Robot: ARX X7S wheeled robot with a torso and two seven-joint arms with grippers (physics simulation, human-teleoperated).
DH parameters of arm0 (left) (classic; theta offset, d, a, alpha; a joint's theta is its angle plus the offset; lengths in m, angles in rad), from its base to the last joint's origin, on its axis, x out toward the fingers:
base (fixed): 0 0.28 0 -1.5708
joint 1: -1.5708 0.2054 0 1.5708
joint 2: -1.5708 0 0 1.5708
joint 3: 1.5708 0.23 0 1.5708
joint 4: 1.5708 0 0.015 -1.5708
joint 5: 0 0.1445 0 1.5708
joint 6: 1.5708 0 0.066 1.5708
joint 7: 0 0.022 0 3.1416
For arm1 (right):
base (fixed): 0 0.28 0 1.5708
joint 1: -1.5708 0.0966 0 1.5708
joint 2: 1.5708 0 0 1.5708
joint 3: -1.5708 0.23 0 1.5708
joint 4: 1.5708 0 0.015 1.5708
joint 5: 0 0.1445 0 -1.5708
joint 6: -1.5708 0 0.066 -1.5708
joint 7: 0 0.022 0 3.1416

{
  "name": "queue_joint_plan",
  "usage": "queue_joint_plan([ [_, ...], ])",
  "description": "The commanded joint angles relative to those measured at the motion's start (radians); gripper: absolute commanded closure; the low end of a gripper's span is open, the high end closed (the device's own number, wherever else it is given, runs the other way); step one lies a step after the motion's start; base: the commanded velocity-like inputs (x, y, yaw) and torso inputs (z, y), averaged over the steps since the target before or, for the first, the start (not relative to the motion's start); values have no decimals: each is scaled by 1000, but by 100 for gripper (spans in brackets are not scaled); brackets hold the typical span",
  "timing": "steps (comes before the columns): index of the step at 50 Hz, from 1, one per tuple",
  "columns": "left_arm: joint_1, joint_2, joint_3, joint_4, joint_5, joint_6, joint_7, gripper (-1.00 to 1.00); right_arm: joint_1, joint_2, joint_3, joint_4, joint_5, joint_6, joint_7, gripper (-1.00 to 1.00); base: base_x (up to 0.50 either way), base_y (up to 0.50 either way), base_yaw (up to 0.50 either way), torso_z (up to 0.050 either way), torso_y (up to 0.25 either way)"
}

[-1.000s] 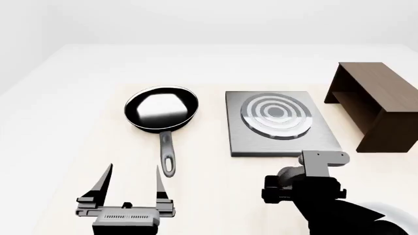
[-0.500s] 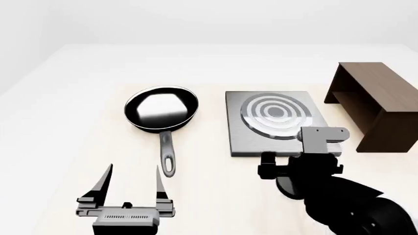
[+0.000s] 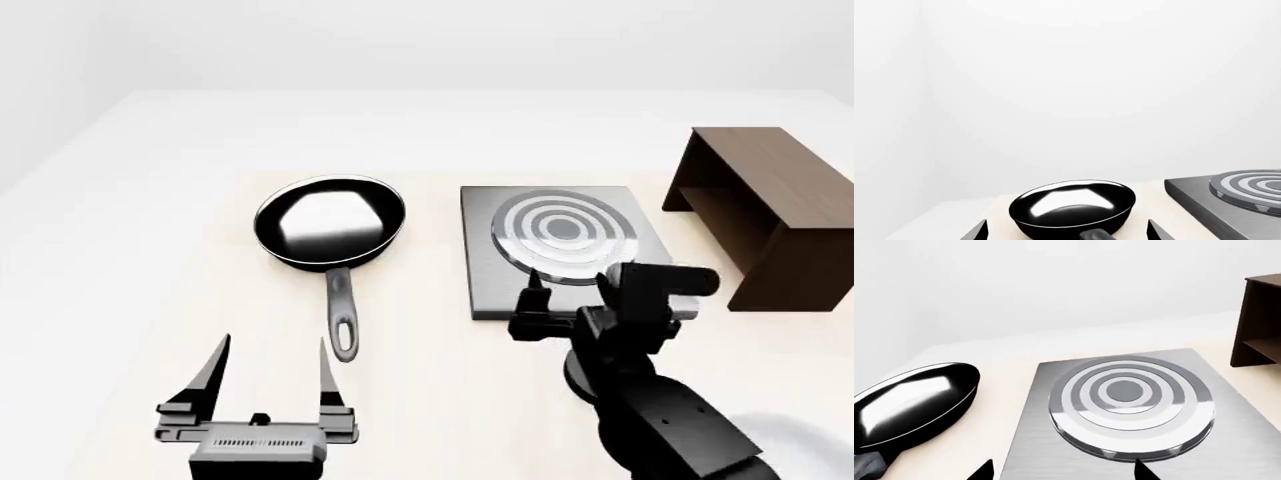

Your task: Turn on the stove.

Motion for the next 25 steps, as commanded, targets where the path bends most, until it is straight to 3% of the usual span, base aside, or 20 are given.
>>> queue_joint_plan([
  [1,5,-2,2,13,2,-9,-9,-100,-129,-57,-29,-26,-160,-354,-64,-100,0,0,0,0,0],
  [8,14,-6,5,44,4,-32,-13,-100,-207,-118,1,6,-142,-556,-122,-100,0,0,0,0,0],
  [12,9,-5,6,38,2,-30,-13,-100,-248,-130,-27,42,-282,-758,-168,-100,0,0,0,0,0],
  [15,-3,-2,8,5,-1,-8,-9,-100,-255,-144,-34,93,-369,-819,-146,-100,0,0,0,0,0],
  [25,2,-6,11,28,0,-22,-13,-100,-269,-199,-49,201,-362,-962,-171,-100,0,0,0,0,0],
])
